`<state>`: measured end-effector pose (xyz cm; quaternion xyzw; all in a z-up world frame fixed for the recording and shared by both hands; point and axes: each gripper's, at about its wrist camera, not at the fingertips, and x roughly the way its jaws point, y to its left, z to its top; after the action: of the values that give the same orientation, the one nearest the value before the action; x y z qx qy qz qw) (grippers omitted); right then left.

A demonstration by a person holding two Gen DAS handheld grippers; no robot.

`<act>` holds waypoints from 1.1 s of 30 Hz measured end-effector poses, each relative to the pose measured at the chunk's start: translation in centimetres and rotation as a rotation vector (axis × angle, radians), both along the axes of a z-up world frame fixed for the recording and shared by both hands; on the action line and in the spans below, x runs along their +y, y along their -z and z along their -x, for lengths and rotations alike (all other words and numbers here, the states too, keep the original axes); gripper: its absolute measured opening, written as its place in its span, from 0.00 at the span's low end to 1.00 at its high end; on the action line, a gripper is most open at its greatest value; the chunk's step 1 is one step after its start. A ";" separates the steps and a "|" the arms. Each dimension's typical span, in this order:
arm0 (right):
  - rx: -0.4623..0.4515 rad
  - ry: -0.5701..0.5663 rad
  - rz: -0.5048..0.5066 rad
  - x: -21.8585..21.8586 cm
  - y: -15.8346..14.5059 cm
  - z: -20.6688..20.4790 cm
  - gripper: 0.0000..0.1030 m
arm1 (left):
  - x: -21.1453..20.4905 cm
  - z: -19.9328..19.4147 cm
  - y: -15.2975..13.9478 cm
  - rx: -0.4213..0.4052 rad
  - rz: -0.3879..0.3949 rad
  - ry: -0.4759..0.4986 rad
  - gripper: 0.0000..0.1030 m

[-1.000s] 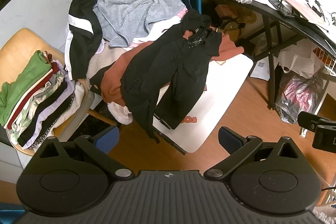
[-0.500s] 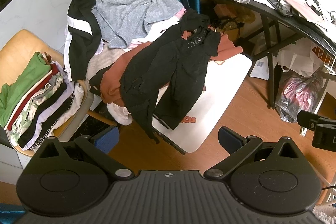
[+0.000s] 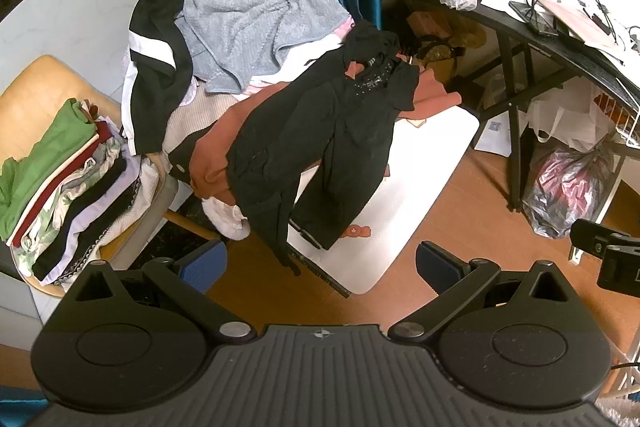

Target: Fold clothes

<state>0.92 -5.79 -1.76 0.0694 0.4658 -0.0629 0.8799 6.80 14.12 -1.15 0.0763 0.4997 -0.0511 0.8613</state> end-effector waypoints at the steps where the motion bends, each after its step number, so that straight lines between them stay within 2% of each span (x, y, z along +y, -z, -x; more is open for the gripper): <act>1: 0.001 0.003 -0.001 -0.1 0.0 0.0 0.99 | -0.1 0.0 0.0 -0.001 -0.001 0.000 1.00; 9: -0.009 0.008 -0.002 -1.2 0.2 0.4 0.99 | -0.3 0.3 -0.5 -0.033 -0.005 -0.025 0.99; 21: 0.011 0.036 -0.003 -1.3 1.1 -0.9 0.99 | 0.8 -0.6 0.8 0.005 -0.007 -0.044 1.00; 28: 0.044 0.104 0.031 -0.7 1.7 -3.7 0.99 | 0.4 -3.9 2.5 0.052 0.024 0.013 0.99; 33: 0.065 0.154 0.049 -0.4 2.0 -6.0 0.99 | 0.6 -8.1 2.6 0.053 0.041 0.063 0.99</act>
<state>6.93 -6.18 -3.73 0.0814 0.4858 -0.1439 0.8583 14.92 14.76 -3.79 0.0729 0.5186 -0.0903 0.8471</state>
